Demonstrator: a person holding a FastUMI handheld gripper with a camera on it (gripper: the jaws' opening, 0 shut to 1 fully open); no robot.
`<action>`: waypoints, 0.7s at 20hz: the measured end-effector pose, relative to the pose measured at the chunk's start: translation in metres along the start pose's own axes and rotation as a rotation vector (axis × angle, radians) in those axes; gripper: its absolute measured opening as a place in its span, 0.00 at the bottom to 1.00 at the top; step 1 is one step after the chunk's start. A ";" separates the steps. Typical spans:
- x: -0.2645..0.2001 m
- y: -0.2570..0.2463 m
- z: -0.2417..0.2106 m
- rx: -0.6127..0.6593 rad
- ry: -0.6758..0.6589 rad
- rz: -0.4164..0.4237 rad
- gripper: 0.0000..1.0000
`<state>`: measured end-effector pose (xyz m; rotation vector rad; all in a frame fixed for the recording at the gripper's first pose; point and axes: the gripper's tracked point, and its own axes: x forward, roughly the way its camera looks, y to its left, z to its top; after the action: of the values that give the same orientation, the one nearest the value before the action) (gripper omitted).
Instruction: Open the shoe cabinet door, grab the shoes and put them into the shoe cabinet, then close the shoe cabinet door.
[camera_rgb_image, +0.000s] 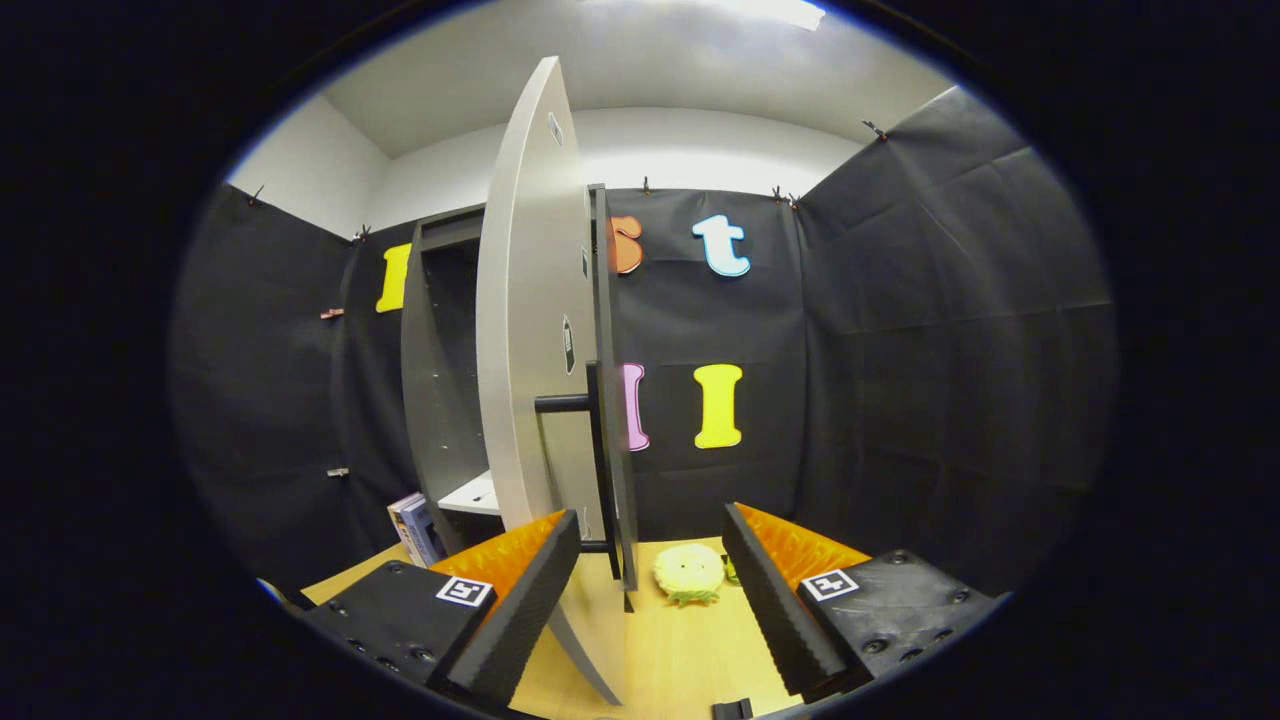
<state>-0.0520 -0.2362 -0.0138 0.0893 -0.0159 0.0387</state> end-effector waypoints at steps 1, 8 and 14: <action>0.002 0.006 -0.002 0.008 0.000 0.019 0.97; 0.010 0.073 -0.012 -0.017 0.020 0.140 0.98; 0.030 0.117 -0.028 -0.011 0.042 0.155 0.97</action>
<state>-0.0267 -0.1162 -0.0304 0.0766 0.0193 0.1956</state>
